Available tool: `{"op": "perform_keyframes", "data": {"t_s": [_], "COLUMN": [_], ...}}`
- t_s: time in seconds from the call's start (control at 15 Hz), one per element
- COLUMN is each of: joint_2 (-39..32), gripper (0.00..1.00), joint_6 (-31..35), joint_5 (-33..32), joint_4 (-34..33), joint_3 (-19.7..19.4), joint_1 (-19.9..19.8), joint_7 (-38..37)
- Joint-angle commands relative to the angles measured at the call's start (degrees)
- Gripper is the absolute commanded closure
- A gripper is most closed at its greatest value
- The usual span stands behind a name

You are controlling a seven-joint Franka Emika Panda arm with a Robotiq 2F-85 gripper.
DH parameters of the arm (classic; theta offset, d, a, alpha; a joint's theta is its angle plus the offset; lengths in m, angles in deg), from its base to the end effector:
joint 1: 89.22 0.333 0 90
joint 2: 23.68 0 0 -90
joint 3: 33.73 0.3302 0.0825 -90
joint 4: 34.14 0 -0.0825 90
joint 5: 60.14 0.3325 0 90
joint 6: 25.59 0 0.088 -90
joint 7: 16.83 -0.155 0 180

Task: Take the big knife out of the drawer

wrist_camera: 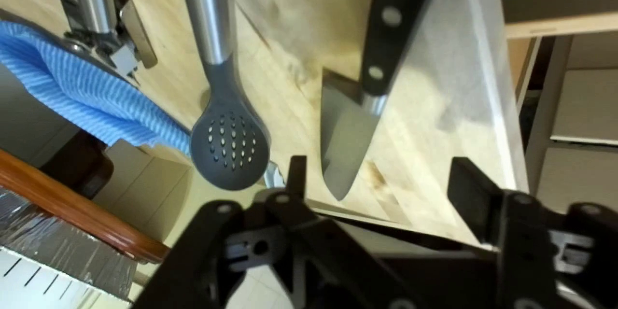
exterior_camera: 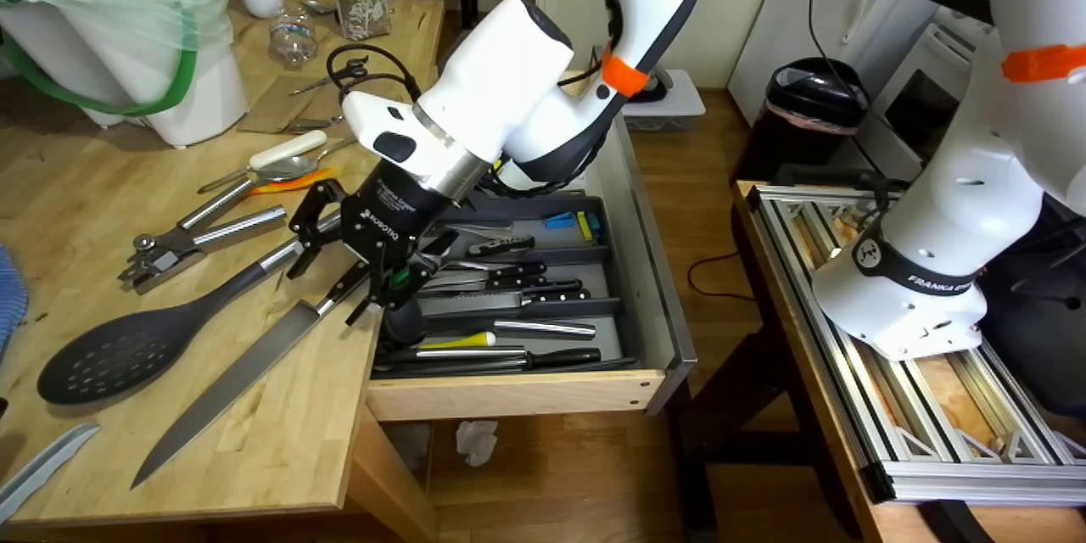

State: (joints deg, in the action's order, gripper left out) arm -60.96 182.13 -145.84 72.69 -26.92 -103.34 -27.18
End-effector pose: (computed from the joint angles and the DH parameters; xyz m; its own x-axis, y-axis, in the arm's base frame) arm 0.6098 0.0633 0.2663 0.0521 0.8173 0.5738 0.7823 -0.3906 0.4852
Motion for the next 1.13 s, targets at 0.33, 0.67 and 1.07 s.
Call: {"op": "perform_keyframes", "data": {"t_s": [0.33,0.67,1.07], "joint_2": [28.1,40.5,41.2], "gripper": [0.0,0.0,0.0], "joint_6": [-19.1,-25.1,-24.1], "joint_5": [-8.7,-4.6,-4.1], "joint_4": [24.0,41.4,43.3], "joint_3": [1.4,-1.4,-2.4], "joint_1": [5.0,3.5,2.7], "joint_7": [-25.0,-23.9,-23.4]}}
